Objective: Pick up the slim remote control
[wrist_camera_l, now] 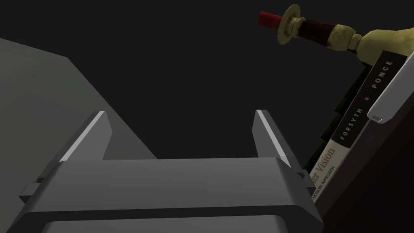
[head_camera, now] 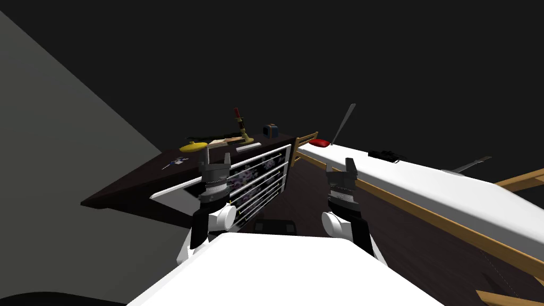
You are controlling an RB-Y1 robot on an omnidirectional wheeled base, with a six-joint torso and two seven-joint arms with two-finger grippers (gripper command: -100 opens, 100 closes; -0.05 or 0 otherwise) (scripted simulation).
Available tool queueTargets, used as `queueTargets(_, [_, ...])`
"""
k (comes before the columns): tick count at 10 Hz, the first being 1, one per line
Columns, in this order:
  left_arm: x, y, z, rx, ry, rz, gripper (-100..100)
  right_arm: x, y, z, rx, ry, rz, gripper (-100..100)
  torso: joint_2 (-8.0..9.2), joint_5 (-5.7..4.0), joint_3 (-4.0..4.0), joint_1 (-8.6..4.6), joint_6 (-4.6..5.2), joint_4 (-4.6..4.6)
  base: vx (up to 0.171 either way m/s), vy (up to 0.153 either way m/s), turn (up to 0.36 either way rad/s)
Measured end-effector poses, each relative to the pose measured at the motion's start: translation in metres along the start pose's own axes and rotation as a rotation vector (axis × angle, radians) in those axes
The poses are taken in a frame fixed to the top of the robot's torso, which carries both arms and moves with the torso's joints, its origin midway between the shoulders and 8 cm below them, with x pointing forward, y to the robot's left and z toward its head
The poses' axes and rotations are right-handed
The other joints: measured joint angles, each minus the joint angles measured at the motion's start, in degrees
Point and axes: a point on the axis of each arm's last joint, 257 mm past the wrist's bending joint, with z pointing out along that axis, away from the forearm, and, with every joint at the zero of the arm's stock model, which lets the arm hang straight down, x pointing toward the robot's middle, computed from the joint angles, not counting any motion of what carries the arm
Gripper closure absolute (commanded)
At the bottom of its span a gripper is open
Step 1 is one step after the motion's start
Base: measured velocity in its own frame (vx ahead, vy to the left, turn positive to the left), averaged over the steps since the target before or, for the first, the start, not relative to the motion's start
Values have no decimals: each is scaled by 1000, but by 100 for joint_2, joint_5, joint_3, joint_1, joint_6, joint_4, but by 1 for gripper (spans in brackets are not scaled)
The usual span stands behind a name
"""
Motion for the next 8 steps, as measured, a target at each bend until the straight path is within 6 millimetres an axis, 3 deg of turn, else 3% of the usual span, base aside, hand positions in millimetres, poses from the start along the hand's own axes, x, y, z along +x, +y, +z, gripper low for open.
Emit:
queueTargets(4, [5,10,14,-20,67,37,-100,0,0,0,0,0,0,0,7,-7,4,-33,0,2,-23,-81,40])
queueTargets(8, [4,33,38,-56,103,75,-100,0,0,0,0,0,0,0,5,-6,2,-24,0,1,-20,-87,50])
